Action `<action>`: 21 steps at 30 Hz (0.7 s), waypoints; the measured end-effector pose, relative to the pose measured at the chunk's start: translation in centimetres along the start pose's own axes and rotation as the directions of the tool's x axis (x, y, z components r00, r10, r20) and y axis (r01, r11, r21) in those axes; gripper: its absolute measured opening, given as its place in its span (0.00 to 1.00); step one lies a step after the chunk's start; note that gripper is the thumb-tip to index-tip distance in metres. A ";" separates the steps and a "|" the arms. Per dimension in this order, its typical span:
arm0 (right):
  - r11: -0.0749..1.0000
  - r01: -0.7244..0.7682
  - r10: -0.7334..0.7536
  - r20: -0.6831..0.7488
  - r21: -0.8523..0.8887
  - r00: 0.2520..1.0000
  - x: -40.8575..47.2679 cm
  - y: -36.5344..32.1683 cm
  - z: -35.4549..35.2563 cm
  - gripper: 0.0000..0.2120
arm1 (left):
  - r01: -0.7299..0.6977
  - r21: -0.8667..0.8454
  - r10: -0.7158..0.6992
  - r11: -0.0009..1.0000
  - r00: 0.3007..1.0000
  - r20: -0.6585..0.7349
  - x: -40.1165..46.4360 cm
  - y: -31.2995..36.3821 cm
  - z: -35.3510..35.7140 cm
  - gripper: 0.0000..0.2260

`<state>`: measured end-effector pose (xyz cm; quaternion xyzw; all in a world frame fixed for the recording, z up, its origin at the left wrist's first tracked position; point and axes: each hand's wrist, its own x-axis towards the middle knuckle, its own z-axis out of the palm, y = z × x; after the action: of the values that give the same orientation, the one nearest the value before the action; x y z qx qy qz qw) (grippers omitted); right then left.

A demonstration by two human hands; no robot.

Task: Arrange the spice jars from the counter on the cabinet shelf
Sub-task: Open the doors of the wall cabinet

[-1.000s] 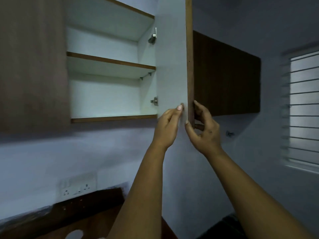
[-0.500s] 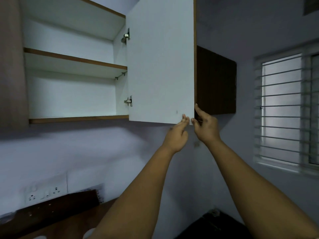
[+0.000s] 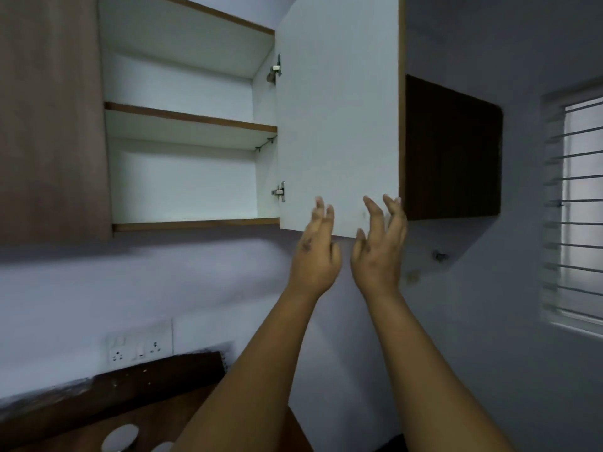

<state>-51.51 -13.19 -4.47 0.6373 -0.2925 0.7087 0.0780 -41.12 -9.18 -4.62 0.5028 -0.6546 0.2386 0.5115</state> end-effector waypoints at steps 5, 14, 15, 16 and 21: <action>0.991 0.109 -0.119 0.137 0.078 0.983 -1.4 -5.7 5.5 0.26 | 0.092 0.244 -0.060 0.965 0.989 -0.136 -1.9 -5.2 -6.0 0.35; 0.852 0.360 -0.505 0.414 0.380 0.758 -5.7 -19.9 18.0 0.29 | 0.247 0.570 -0.174 0.784 0.968 -0.180 -4.8 -17.0 -21.4 0.37; 0.842 0.357 -0.520 0.431 0.405 0.737 -6.0 -21.5 19.5 0.29 | 0.261 0.608 -0.187 0.750 0.965 -0.184 -5.3 -18.6 -23.2 0.37; 0.839 0.327 -0.517 0.446 0.436 0.731 -6.2 -22.9 21.0 0.30 | 0.279 0.642 -0.204 0.714 0.960 -0.190 -5.7 -20.1 -24.9 0.38; 0.830 0.087 -0.403 0.483 0.551 0.777 -5.2 -28.9 28.2 0.31 | 0.289 0.781 -0.241 0.553 0.953 -0.182 -6.0 -26.9 -31.7 0.39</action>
<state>-12.39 -2.68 0.15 0.8536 -0.0195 0.5131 -0.0875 -3.41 9.27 -3.99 0.7641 -0.3806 0.4401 0.2787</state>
